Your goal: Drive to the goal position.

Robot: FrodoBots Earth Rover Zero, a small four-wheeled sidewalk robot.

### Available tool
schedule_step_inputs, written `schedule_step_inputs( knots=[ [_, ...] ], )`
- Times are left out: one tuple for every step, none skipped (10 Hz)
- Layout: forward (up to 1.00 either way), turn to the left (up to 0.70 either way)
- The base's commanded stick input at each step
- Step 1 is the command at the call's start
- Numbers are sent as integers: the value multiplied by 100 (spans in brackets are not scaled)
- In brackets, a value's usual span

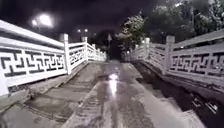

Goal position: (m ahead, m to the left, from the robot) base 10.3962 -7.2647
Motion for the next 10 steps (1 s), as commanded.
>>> schedule_step_inputs(
  knots=[
    [45, 0],
    [45, 0],
    [45, 0],
    [45, 0],
    [45, 0],
    [45, 0],
    [45, 0],
    [45, 0],
    [45, 0],
    [45, 0]
  ],
)
